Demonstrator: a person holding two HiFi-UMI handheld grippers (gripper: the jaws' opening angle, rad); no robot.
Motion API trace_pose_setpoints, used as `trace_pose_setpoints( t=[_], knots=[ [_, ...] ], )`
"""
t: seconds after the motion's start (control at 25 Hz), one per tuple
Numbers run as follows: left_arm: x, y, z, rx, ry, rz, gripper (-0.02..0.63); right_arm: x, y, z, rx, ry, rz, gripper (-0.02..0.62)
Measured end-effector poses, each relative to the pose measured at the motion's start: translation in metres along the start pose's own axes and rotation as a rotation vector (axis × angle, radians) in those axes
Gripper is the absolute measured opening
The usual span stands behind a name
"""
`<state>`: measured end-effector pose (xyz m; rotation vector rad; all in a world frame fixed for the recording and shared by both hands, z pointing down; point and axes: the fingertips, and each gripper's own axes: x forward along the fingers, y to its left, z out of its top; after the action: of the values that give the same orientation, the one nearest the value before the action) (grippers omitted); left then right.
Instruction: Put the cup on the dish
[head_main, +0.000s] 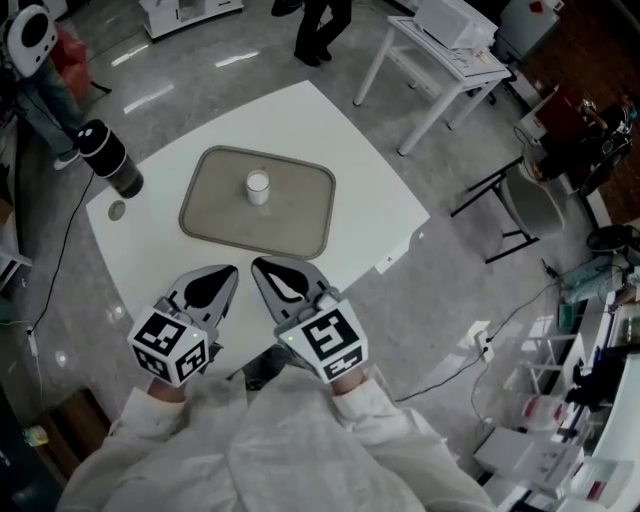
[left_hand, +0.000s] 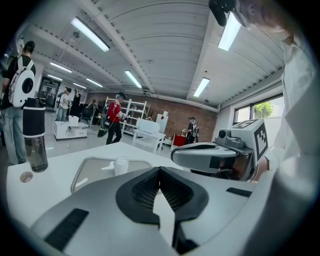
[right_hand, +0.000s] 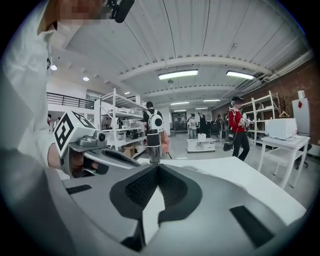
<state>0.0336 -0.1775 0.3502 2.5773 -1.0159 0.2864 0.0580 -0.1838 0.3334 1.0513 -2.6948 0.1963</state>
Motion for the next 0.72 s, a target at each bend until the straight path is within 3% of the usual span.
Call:
trace_pose_setpoints(
  t=[0.72],
  knots=[
    [-0.002, -0.001, -0.01, -0.001, 0.022, -0.014, 0.008, 0.004, 0.016, -0.028, 0.046, 0.072, 0.032, 0.012]
  ],
)
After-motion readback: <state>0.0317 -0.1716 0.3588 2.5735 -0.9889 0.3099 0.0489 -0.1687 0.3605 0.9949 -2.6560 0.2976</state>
